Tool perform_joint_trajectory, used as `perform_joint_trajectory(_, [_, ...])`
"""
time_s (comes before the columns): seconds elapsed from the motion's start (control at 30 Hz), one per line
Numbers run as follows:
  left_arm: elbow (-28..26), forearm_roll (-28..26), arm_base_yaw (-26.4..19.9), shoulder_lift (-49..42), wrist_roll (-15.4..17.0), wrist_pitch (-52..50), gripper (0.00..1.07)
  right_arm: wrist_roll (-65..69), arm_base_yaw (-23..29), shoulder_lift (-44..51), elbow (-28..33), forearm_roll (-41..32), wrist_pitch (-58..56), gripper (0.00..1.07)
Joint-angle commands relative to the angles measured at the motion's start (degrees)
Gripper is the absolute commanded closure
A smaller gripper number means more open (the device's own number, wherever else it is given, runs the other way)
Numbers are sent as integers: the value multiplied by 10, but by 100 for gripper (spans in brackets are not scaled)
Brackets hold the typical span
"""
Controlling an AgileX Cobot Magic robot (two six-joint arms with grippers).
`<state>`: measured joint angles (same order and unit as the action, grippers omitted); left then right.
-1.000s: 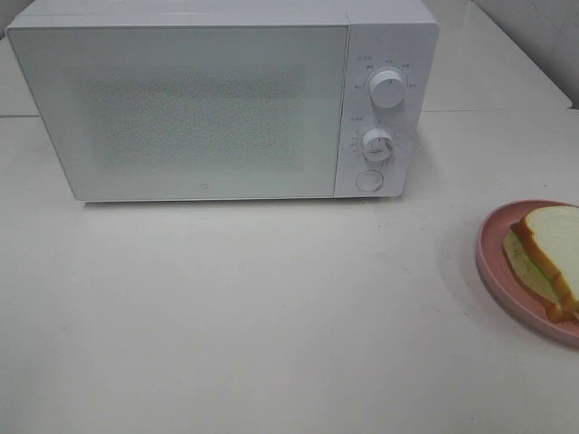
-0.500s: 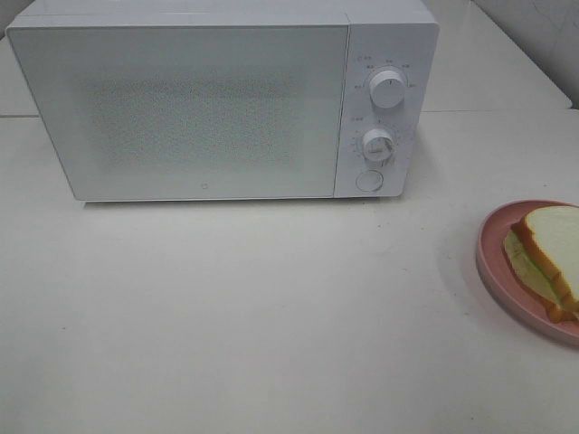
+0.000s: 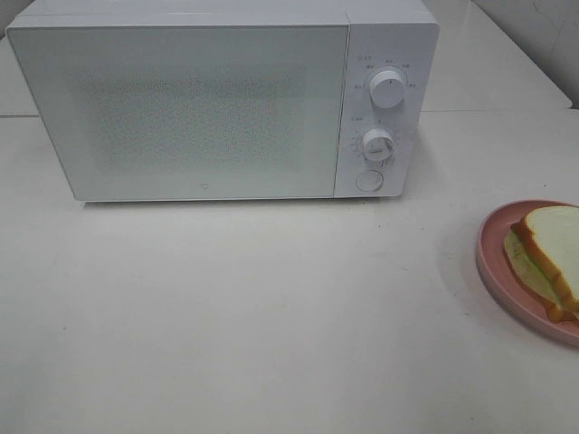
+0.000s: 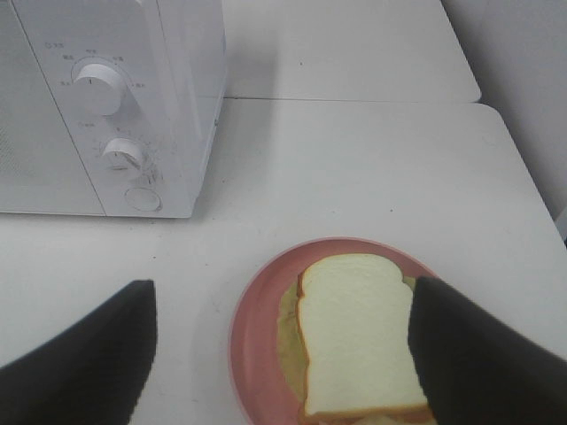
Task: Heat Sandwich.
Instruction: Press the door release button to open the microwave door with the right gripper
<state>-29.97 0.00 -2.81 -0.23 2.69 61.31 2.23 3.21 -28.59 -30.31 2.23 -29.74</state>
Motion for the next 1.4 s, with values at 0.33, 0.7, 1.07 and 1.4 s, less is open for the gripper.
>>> perform_joint_trajectory(0.33, [1, 0, 1, -15, 0, -6, 9, 3, -3, -117, -2, 3, 106, 31])
perform_joint_trajectory(0.7, [1, 0, 1, -15, 0, -6, 9, 3, -3, -218, -2, 3, 185, 31])
perform_joint_trajectory(1.07, [1, 0, 1, -15, 0, -6, 9, 3, -3, -350, -2, 3, 333, 31])
perform_joint_trajectory(1.4, [1, 0, 1, -15, 0, -6, 9, 3, -3, -445, 9, 3, 490, 31])
